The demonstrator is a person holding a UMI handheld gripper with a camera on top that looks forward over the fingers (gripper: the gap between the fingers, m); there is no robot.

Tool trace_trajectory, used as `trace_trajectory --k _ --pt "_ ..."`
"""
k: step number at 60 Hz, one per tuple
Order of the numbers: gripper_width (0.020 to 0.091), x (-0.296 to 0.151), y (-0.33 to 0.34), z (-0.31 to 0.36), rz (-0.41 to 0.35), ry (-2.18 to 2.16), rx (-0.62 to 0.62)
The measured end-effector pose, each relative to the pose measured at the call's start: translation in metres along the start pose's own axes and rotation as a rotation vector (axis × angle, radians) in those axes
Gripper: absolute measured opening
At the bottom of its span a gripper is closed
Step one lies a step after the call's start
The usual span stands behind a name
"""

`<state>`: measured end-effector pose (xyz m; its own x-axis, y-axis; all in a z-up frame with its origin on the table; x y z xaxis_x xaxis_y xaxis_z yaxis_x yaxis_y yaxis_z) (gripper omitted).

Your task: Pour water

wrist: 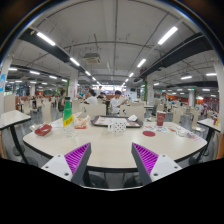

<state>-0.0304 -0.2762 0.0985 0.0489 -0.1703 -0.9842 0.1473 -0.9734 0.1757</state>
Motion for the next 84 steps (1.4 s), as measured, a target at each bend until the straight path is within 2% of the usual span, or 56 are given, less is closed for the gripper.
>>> trace_trajectory --k 15,29,41,49,67,70,71,73,75,84 --pt "0.0840 -0.006 -0.013 0.008 -0.013 -0.024 -0.027" --pt "0.0836 -0.016 -0.049 0.069 -0.025 0.003 -0.090" --pt "0.0830 -0.041 -0.125 0.132 -0.028 0.069 -0.164" --pt "0.0831 -0.070 -0.188 0.170 -0.051 0.088 -0.156" --pt "0.0832 -0.066 -0.289 0.198 -0.030 0.059 -0.102" --pt "0.0793 -0.059 -0.301 0.202 -0.009 0.038 -0.107" --pt "0.0741 -0.057 -0.304 0.201 -0.001 0.029 -0.104" --pt "0.0530 -0.052 -0.310 0.199 0.014 0.011 -0.089" --pt "0.0533 -0.056 -0.312 0.196 -0.010 -0.012 -0.069" --pt "0.0520 -0.057 -0.318 0.190 -0.030 0.045 -0.030"
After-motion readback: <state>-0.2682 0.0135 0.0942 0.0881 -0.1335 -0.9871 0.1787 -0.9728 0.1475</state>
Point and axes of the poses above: the point between the fingertips, and its own axes, seen from behind it with the camera up: z to the left, x down, y backward, against the way the camera looks, the point moved 1 cm from there along y, backward, against the way the camera looks, and after that the axes turned 7 degrees about -x, right-handed, at the moved point
